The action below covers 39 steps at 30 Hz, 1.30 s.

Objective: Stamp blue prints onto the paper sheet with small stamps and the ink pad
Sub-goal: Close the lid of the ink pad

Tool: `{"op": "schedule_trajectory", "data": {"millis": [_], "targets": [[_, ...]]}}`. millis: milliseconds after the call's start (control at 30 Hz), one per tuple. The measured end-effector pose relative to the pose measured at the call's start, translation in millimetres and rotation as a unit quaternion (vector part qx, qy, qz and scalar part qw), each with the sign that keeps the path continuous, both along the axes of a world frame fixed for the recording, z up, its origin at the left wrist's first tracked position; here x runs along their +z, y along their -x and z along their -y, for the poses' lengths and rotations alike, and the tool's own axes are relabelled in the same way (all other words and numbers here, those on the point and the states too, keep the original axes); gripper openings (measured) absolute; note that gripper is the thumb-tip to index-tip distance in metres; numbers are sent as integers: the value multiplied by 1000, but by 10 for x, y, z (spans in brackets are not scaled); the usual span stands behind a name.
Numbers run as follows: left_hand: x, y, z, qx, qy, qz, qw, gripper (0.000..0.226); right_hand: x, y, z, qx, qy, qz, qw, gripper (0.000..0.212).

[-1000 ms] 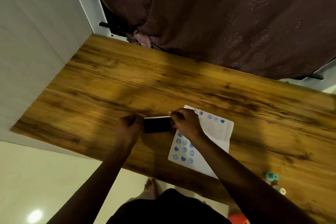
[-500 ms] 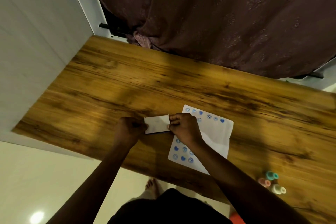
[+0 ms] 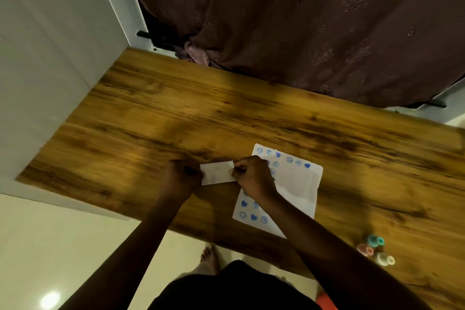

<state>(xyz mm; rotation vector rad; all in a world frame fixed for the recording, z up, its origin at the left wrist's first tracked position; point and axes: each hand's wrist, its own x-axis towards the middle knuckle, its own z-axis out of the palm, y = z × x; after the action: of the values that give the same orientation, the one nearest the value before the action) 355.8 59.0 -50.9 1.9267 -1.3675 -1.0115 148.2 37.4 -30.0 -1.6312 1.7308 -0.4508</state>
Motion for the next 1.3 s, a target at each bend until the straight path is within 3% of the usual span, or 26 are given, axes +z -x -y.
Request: {"op": "schedule_trajectory", "data": {"millis": [233,300,500,633,867,1300], "targets": [[-3,58,11,19,20,33,999,20,45,-56,72,-21,-30,-20,999,14],[-42,70,-21,39,19,8,999,14,45,-75,77,-35,-35,-26,998,11],[-151,99,-167,110,23,-76,991,36,5,-79,-37,-67,-20,6,998,12],[-35,195,-207,143,64,-141,977,29,35,-1,-57,-101,1,52,994,23],[312,670,36,108,72,-211,969,28,240,574,-23,-173,44,116,977,23],[415,2353,227,-53,99,-155,981,17,615,2265,-429,-338,3,201,919,19]]}}
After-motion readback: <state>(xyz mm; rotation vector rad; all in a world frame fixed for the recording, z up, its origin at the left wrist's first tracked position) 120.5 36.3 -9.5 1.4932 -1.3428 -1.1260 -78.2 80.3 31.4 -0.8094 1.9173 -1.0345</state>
